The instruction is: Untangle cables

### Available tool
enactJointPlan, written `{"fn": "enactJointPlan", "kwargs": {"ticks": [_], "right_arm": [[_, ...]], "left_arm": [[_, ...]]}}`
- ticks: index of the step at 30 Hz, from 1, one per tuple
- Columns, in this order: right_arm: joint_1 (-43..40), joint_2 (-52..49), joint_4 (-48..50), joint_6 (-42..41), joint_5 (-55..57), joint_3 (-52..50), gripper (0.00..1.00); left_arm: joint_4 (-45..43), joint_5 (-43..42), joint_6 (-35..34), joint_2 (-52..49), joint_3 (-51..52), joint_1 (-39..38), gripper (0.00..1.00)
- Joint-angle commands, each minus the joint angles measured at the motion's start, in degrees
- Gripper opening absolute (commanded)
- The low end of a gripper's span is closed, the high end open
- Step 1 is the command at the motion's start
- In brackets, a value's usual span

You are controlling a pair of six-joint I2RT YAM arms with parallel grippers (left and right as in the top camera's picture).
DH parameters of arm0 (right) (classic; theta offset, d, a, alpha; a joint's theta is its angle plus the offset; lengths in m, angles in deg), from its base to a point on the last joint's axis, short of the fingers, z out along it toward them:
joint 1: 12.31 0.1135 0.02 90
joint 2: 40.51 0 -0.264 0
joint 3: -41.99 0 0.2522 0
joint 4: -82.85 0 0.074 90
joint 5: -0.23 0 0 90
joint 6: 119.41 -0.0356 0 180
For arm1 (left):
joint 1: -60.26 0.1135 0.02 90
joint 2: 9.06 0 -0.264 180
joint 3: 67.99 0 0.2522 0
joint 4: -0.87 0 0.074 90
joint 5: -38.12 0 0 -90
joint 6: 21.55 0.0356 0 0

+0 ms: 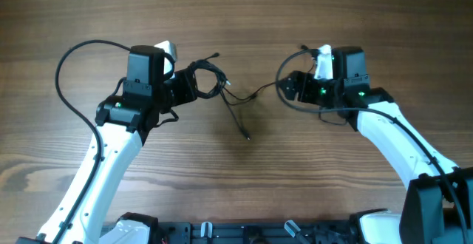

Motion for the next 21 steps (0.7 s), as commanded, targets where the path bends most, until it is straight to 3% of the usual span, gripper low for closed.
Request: {"fn": "enactJointPlan", "kwargs": {"ticks": [1,5,9,10,11,13,16,21], "right_arm": [[1.0,-0.7,8.7,9.6,-24.3,0.1,0.92],[3.7,-0.7,13.2,9.4,-26.6,0.1,0.91],[9.3,-0.7,14.0,9.4,-24.8,0.1,0.8],[9.7,-0.7,13.6,9.4,-22.4,0.1,0.85],[9.7,-0.7,12.7,10.4,-19.0,0.1,0.98],[8.3,-0.3,9.6,12.9,-12.3,0.1,1.0],[3.5,0.9,9.6,10.0,-11.7,0.1,1.0],[4.1,1.3,12.9,24.5,-30.1,0.1,1.0]], "left_arm": [[-0.3,-16.3,16.2,-0.2,-0.2,0.1,0.04],[-0.3,-27.7,26.0,-0.2,-0.2,0.1,0.04],[0.1,-29.4,26.8,-1.3,-0.2,-0.5,0.04],[0.2,-29.4,27.0,-1.6,-0.2,-0.8,0.04],[0.7,-29.3,28.3,-1.9,-0.2,-0.8,0.04],[3.3,-26.7,30.9,-2.0,-0.2,-0.7,0.04],[7.7,-16.5,30.9,-2.0,-0.2,-0.7,0.04],[9.4,-27.0,39.3,-2.0,-0.2,-2.2,0.06]]}}
